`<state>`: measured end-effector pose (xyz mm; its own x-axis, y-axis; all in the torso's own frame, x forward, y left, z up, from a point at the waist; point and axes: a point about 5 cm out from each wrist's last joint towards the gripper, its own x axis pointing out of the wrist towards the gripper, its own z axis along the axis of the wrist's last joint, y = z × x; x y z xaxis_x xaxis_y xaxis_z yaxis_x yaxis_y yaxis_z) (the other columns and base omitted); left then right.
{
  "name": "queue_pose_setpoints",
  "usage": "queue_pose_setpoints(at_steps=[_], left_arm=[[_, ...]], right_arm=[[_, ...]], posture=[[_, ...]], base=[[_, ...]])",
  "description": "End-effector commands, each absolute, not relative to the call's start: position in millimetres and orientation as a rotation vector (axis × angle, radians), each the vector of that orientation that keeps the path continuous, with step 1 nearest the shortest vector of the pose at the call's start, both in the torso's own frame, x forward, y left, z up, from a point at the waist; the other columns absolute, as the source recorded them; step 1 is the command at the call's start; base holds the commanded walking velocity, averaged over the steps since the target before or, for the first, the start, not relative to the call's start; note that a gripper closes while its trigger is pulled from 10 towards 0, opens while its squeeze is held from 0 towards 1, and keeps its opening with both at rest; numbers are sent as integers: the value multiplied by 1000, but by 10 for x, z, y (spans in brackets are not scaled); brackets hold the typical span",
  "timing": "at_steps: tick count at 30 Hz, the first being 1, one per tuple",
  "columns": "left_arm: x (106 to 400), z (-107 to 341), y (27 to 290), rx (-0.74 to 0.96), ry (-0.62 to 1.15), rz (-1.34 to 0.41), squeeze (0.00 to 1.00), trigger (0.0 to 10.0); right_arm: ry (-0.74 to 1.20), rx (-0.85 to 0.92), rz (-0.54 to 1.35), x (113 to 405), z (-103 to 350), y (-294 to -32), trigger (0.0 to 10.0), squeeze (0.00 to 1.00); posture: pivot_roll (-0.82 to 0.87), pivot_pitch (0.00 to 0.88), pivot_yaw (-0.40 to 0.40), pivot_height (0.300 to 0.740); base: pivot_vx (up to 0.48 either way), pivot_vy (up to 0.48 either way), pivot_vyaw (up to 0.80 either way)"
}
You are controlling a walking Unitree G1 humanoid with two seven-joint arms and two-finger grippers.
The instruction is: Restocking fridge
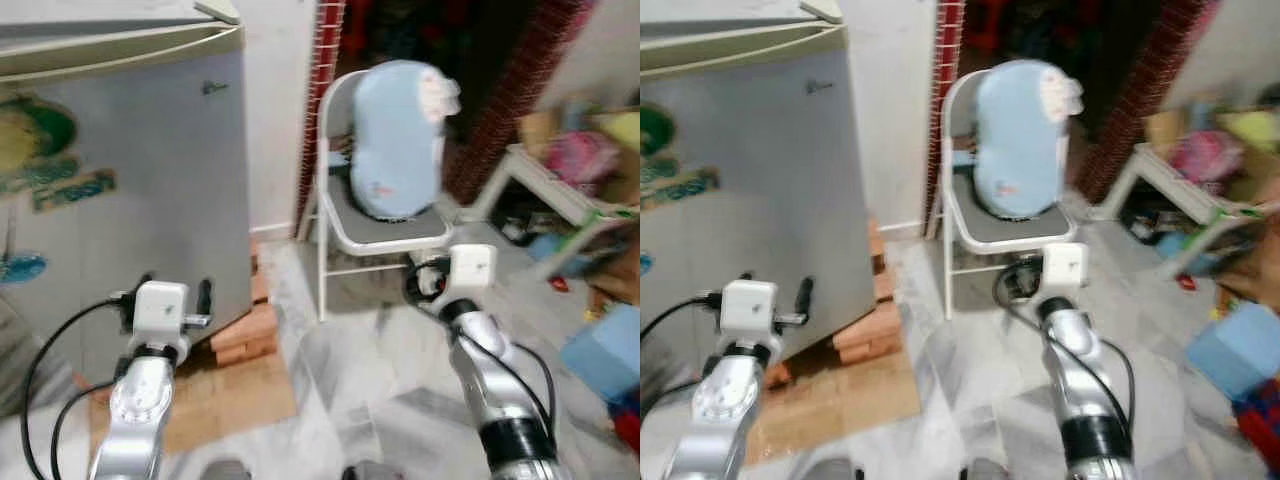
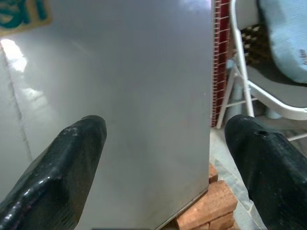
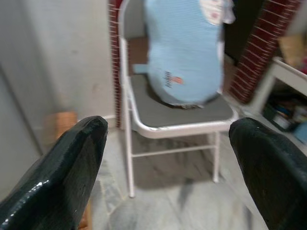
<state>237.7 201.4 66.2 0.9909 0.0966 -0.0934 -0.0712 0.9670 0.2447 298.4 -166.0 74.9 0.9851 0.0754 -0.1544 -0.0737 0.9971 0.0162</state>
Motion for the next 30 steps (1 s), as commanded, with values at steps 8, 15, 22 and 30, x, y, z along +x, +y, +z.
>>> queue_pose_setpoints(at_steps=[8,15,22,30], left_arm=[[2412,663,1826,194,101,-16,0,10000],[2399,653,1789,171,111,-56,0,10000],[2360,629,1697,121,130,-127,0,10000],[2356,660,1612,127,144,-230,0,10000]], right_arm=[[156,-8,50,3000,776,-1777,10000,0],[157,-9,52,3010,779,-1773,10000,0],[159,-5,52,3017,776,-1758,10000,0],[132,17,-6,2971,785,-1852,10000,0]], posture=[[80,40,-69,740],[80,40,-69,740],[79,40,-69,740],[75,41,-24,740]], base=[[0,0,-800],[0,0,-800],[0,0,-800],[0,0,-800]])
